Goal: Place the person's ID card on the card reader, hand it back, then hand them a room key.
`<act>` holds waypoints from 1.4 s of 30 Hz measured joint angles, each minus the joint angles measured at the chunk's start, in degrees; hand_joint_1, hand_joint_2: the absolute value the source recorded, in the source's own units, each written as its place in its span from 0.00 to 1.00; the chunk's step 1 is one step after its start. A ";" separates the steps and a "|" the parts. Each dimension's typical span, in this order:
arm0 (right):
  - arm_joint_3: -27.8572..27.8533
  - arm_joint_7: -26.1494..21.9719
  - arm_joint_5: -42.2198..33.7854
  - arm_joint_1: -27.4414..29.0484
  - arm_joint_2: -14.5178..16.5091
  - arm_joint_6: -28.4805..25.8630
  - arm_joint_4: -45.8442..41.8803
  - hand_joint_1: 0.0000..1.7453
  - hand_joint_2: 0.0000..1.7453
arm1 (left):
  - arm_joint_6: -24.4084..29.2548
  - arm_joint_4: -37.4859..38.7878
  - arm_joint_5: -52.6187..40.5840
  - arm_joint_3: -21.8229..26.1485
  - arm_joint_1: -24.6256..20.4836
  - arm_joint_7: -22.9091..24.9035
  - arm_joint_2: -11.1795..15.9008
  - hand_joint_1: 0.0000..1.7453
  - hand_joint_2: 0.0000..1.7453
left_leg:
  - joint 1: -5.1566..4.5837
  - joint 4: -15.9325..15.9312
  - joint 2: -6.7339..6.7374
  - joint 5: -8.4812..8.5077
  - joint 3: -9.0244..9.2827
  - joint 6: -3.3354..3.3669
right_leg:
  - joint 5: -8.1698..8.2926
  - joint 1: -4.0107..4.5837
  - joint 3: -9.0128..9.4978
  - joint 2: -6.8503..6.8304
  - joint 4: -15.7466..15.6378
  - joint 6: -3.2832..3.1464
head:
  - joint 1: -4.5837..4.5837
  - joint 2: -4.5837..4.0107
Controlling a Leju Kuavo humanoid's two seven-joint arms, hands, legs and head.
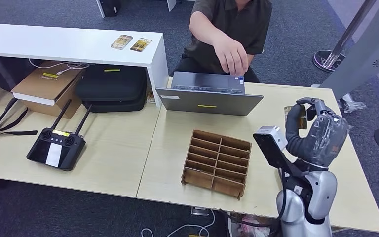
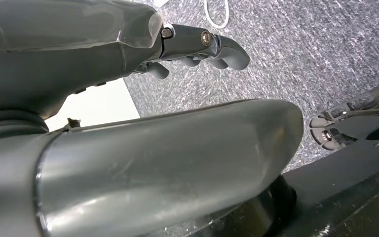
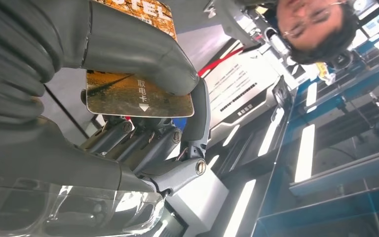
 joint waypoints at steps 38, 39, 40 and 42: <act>-0.23 -0.54 -0.08 -34.69 5.27 2.67 48.52 0.85 1.00 | -2.25 0.00 -3.01 -5.30 -2.06 1.61 -1.75 0.00 0.00 | -0.01 0.01 -0.05 0.15 -0.06 -0.04 | 0.15 0.00 -0.07 0.00 0.01 0.00 | 0.01 0.00; -0.23 -0.65 -0.16 -34.75 5.27 2.61 48.76 0.71 1.00 | -2.23 0.00 -2.97 -5.30 -2.07 1.59 -1.75 0.00 0.00 | -0.01 0.01 -0.04 0.15 -0.07 -0.04 | 0.15 0.00 -0.07 0.00 0.01 0.00 | 0.01 0.00; -0.24 -0.73 -0.28 -34.81 5.27 2.57 48.97 0.46 1.00 | -2.22 0.00 -2.90 -5.30 -2.08 1.56 -1.75 0.00 0.00 | -0.01 0.01 -0.04 0.15 -0.07 -0.04 | 0.15 0.00 -0.08 0.00 0.01 0.00 | 0.01 0.00; -0.25 -0.86 -0.86 -34.89 5.33 2.45 49.32 0.10 1.00 | -2.21 0.00 -2.67 -5.30 -2.08 1.52 -1.75 0.00 0.00 | -0.01 0.01 -0.04 0.15 -0.07 -0.04 | 0.15 0.00 -0.08 0.00 0.01 0.00 | 0.01 0.00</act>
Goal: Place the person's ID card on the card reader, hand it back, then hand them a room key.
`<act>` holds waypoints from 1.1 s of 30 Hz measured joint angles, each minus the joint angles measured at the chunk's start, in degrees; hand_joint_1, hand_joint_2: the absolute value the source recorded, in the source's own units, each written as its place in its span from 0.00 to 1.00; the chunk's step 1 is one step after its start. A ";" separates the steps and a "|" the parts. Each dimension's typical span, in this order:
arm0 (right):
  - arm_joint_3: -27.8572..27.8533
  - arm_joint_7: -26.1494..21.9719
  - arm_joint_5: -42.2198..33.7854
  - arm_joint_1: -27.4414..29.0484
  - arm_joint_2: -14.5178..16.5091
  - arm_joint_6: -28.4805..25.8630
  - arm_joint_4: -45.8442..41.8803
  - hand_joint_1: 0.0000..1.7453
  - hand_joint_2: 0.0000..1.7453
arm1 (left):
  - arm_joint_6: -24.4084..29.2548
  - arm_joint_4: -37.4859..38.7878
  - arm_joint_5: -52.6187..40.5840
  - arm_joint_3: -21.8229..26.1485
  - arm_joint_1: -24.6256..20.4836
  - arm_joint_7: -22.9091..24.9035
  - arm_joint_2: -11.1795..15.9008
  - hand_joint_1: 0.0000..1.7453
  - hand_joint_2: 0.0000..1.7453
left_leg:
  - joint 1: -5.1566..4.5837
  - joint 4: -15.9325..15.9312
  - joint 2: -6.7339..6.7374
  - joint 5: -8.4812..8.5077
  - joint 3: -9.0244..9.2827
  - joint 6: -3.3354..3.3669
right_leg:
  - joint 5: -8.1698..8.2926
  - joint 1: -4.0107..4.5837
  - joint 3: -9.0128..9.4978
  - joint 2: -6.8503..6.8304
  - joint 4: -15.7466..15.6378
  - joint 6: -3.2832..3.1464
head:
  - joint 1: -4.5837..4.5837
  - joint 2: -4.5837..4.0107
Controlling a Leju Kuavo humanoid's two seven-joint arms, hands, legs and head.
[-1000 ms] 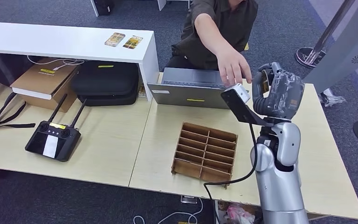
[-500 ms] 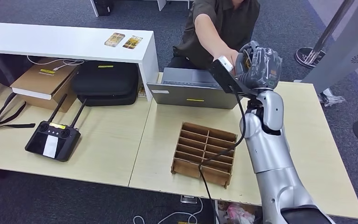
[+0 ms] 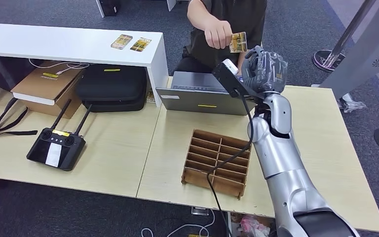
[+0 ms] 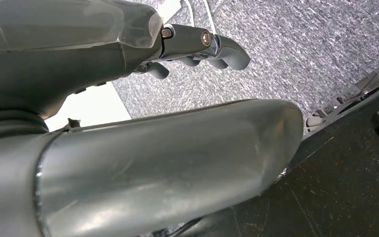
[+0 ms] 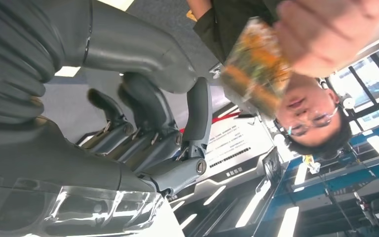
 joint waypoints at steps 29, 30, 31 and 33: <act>-0.66 -1.47 -8.27 37.41 -3.08 -12.39 -43.49 0.00 1.00 | 4.31 0.00 5.40 0.99 2.51 -0.92 0.78 0.00 0.00 | 0.01 -0.01 -0.04 -0.11 -0.08 -0.02 | -0.08 0.00 -0.11 -0.06 -0.06 0.02 | 0.08 0.00; -0.95 -1.52 -9.92 39.50 -3.27 -13.64 -45.11 0.00 1.00 | 4.64 0.00 6.04 1.38 2.74 -1.21 0.84 0.00 0.00 | 0.01 -0.01 -0.05 -0.11 -0.09 -0.02 | -0.08 0.00 -0.10 -0.07 -0.06 0.02 | 0.08 0.00; -1.35 -1.84 -11.61 41.59 -3.39 -14.95 -46.68 0.00 1.00 | 4.90 0.00 6.48 1.77 2.98 -1.46 0.90 0.00 0.00 | 0.00 -0.01 -0.05 -0.11 -0.10 -0.02 | -0.09 0.00 -0.10 -0.09 -0.06 0.02 | 0.08 0.00; -2.57 -4.21 -15.07 45.54 -3.33 -16.76 -49.79 0.00 1.00 | 5.17 0.00 6.66 2.34 3.44 -1.67 1.01 0.00 0.00 | 0.00 -0.01 -0.05 -0.11 -0.11 -0.02 | -0.09 0.00 -0.12 -0.09 -0.06 0.02 | 0.07 0.00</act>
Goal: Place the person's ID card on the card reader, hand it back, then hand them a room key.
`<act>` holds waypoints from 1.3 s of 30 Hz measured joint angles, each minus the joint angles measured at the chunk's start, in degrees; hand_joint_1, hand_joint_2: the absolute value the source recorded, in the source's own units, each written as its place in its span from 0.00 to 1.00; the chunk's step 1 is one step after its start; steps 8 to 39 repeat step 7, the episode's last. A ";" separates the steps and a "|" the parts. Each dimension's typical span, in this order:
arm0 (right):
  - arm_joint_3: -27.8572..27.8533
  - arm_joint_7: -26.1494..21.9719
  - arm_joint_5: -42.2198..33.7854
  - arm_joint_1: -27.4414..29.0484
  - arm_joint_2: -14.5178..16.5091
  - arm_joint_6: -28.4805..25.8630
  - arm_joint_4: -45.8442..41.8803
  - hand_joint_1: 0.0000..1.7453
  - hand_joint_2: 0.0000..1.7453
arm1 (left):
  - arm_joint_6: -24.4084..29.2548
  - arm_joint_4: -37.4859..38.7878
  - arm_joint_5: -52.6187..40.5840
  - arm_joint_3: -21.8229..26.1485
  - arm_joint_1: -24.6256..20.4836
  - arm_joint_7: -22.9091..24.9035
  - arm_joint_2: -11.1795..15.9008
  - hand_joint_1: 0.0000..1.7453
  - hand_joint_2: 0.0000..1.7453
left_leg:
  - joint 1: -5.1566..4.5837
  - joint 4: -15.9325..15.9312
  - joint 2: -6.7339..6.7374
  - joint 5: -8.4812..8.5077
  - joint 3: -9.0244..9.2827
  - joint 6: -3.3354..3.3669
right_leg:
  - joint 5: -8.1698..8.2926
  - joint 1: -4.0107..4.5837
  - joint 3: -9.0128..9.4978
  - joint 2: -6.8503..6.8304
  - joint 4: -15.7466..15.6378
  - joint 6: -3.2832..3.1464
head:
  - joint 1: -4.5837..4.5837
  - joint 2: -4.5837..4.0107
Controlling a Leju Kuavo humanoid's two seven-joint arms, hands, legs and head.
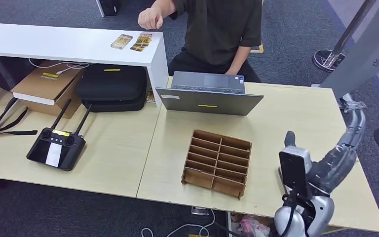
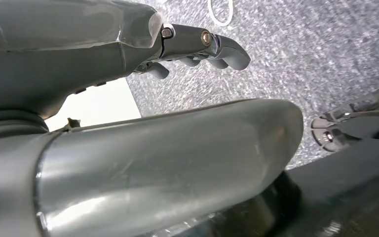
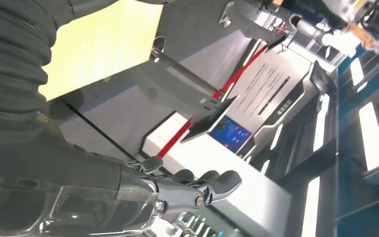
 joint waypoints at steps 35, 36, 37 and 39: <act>-9.86 -22.18 -9.57 7.64 6.05 -0.56 -8.75 0.00 1.00 | 0.56 0.00 -2.17 0.23 0.24 0.87 -0.06 0.00 0.00 | 0.02 -0.01 0.01 0.00 -0.01 0.00 | 0.00 0.01 0.00 -0.01 0.01 0.00 | 0.00 0.00; -9.86 -22.18 -9.57 7.64 6.05 -0.56 -8.75 0.00 1.00 | 0.56 0.00 -2.17 0.23 0.24 0.87 -0.06 0.00 0.00 | 0.02 -0.01 0.01 0.00 -0.01 0.00 | 0.00 0.01 0.00 -0.01 0.01 0.00 | 0.00 0.00; -9.86 -22.18 -9.57 7.64 6.05 -0.56 -8.75 0.00 1.00 | 0.56 0.00 -2.17 0.23 0.24 0.87 -0.06 0.00 0.00 | 0.02 -0.01 0.01 0.00 -0.01 0.00 | 0.00 0.01 0.00 -0.01 0.01 0.00 | 0.00 0.00; -9.86 -22.18 -9.57 7.64 6.05 -0.56 -8.75 0.00 1.00 | 0.56 0.00 -2.17 0.23 0.24 0.87 -0.06 0.00 0.00 | 0.02 -0.01 0.01 0.00 -0.01 0.00 | 0.00 0.01 0.00 -0.01 0.01 0.00 | 0.00 0.00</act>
